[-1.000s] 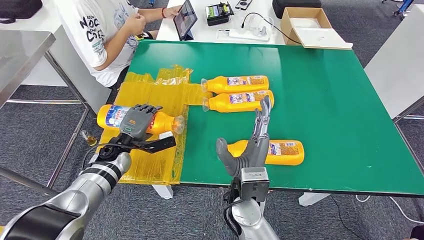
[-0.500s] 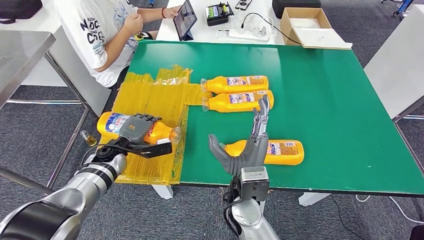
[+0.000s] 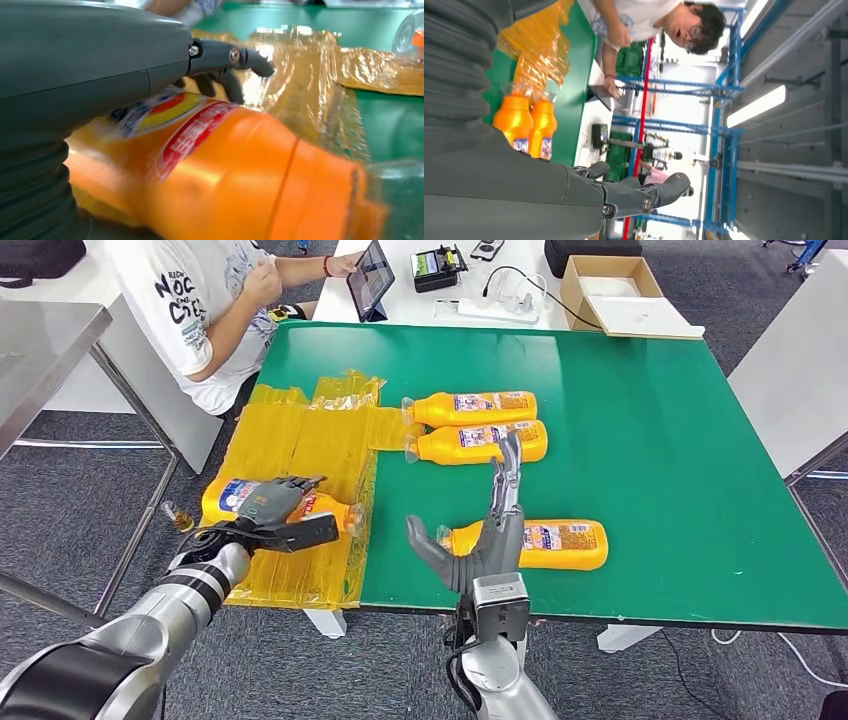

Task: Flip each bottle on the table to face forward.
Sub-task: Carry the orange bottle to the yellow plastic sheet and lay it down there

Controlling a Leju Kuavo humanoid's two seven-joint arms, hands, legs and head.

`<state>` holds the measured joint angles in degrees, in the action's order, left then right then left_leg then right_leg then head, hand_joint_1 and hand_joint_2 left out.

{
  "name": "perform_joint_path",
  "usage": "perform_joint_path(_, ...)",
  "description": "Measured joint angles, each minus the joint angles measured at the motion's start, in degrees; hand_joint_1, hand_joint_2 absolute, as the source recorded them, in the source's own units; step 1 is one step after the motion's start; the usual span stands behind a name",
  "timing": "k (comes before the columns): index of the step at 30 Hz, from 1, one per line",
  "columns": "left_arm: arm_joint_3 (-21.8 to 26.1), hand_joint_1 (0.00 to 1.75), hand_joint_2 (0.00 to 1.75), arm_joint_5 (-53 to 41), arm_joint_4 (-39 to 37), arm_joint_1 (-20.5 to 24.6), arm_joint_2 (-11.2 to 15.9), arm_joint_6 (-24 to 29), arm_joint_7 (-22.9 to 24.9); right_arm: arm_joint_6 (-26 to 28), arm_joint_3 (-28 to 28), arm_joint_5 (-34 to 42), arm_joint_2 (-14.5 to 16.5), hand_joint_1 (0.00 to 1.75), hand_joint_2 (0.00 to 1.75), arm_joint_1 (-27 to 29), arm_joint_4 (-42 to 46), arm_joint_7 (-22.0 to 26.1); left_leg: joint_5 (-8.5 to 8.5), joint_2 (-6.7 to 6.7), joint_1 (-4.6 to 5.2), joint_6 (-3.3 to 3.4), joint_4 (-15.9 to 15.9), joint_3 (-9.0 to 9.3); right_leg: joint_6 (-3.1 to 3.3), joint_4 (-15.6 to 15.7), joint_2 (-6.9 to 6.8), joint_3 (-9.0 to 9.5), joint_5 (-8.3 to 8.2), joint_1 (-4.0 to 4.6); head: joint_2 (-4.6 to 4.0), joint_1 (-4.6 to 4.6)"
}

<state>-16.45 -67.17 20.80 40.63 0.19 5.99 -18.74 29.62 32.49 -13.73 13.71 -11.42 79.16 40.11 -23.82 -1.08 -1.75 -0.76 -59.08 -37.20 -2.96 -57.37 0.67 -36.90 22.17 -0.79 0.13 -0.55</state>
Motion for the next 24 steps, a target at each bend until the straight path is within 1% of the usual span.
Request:
perform_joint_path(4, 1.6, 0.00, 0.00, 1.7, -0.1, 0.1, -0.4, -3.2, -0.8, -1.7, 0.0, 0.0, 0.1, 0.00, 1.75, -0.2, -1.2, 0.0, 0.00, -0.06, 0.00, 0.00, 0.0, 0.02, 0.00, 0.0, -0.01, 0.04, 0.00, -0.01, 0.00, -0.01)
perform_joint_path(9, 2.1, 0.00, 0.00, 2.3, -0.2, 0.4, -0.4, -7.4, -1.4, -2.6, -0.2, 0.4, 0.1, 0.00, 1.75, -0.6, -2.4, 0.0, 0.00, -0.10, 0.00, 0.00, 0.0, 0.08, 0.00, 0.0, -0.03, 0.13, 0.01, -0.01, 0.00, -0.01)
perform_joint_path(11, 2.4, 0.00, 0.00, 3.5, -0.3, 0.6, -0.4, -9.9, -2.0, -2.8, -0.3, 0.7, 0.1, 0.00, 1.75, -0.7, -2.7, 0.0, 0.00, -0.10, 0.00, 0.00, 0.0, 0.15, 0.00, 0.0, -0.03, 0.20, 0.01, -0.01, 0.00, 0.00)
perform_joint_path(14, 3.6, 0.00, 0.00, 6.4, -0.6, 1.2, -0.4, -15.0, -3.2, -3.1, -0.4, 0.9, 0.2, 0.00, 1.75, -0.9, -3.2, 0.0, 0.00, -0.10, 0.00, -0.01, 0.0, 0.29, 0.01, 0.0, -0.03, 0.34, 0.01, -0.01, 0.00, -0.01)
perform_joint_path(16, 4.6, 0.00, 0.00, 8.4, -0.7, 1.5, -0.5, -17.0, -4.3, -3.1, -0.5, 0.9, 0.3, 0.00, 1.75, -1.2, -3.6, 0.0, 0.00, -0.10, 0.00, -0.01, 0.0, 0.34, 0.01, 0.0, -0.03, 0.37, 0.02, 0.00, 0.00, -0.01)
perform_joint_path(19, 6.6, 0.00, 0.00, 12.9, -0.5, 1.0, -1.4, -16.3, -7.2, -3.1, -0.7, 0.7, 0.5, 0.00, 1.75, -1.4, -4.2, 0.0, 0.02, -0.10, 0.00, -0.03, 0.0, 0.35, 0.01, 0.0, -0.03, 0.37, 0.01, 0.00, 0.00, -0.01)
perform_joint_path(21, 8.6, 0.00, 0.00, 17.5, 0.2, -0.1, -2.7, -13.2, -9.6, -3.2, -0.8, -0.1, 0.5, 0.00, 1.75, -1.4, -4.6, 0.0, 0.04, -0.10, 0.01, -0.03, 0.0, 0.33, 0.00, 0.0, -0.03, 0.35, 0.00, -0.01, 0.00, 0.00)
perform_joint_path(24, 12.2, 0.00, 1.31, 25.4, 2.3, -1.9, -5.3, -7.4, -13.1, -3.3, -1.0, -2.4, 0.5, 0.00, 1.75, -1.3, -5.4, -0.5, 0.04, -0.10, 0.02, -0.02, 0.0, 0.27, -0.01, 0.0, -0.03, 0.31, -0.01, -0.02, 0.00, 0.02)
